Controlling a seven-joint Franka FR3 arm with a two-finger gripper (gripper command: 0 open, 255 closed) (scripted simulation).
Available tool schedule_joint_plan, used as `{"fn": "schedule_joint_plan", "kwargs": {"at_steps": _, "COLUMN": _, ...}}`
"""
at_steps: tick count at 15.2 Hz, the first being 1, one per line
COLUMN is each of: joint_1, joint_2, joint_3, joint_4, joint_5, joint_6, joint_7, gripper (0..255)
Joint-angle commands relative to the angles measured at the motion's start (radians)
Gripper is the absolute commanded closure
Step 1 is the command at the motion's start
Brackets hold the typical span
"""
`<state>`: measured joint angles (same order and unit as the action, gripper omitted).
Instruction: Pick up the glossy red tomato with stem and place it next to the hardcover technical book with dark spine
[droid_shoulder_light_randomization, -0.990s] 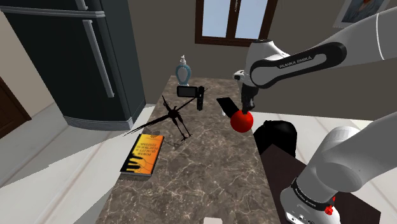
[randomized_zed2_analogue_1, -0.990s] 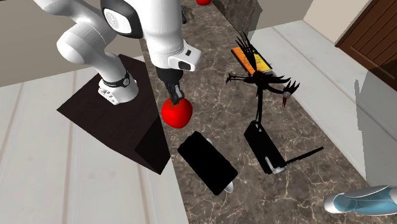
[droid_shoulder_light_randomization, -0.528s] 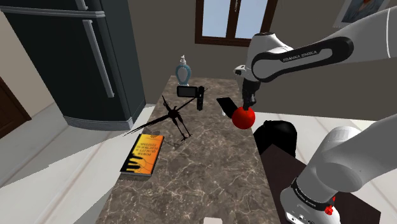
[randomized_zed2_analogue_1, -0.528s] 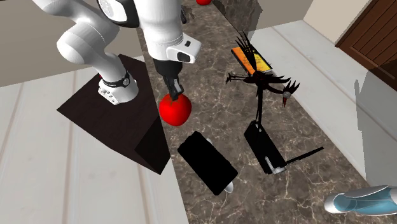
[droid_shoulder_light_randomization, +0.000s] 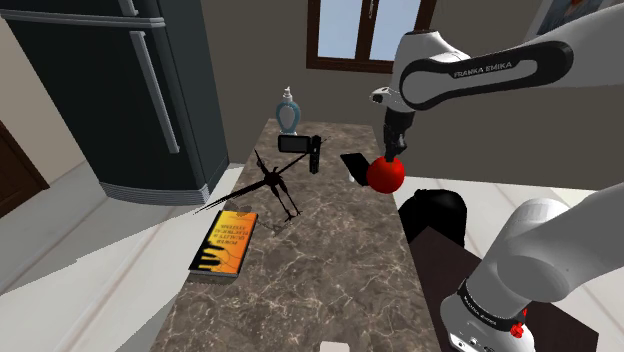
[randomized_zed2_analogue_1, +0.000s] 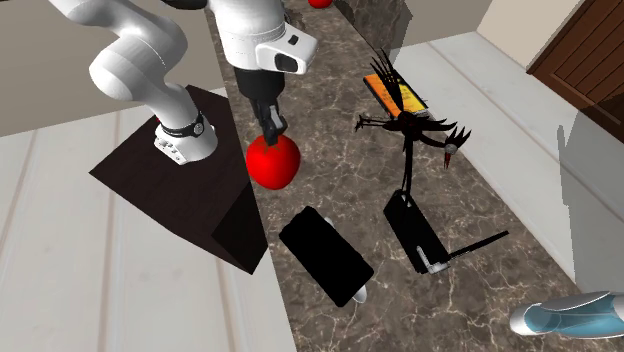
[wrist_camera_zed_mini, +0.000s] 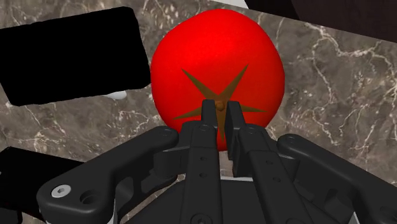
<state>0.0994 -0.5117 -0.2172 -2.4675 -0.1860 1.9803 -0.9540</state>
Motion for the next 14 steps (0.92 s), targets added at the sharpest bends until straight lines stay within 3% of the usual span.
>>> {"fn": "schedule_joint_plan", "kwargs": {"at_steps": 1, "joint_1": 0.001, "joint_2": -0.008, "joint_3": 0.004, "joint_4": 0.022, "joint_5": 0.003, "joint_6": -0.031, "joint_7": -0.001, "gripper": 255}}
{"fn": "schedule_joint_plan", "kwargs": {"at_steps": 14, "joint_1": 0.007, "joint_2": -0.023, "joint_3": 0.020, "joint_4": 0.185, "joint_5": 0.017, "joint_6": -0.208, "joint_7": -0.014, "gripper": 255}}
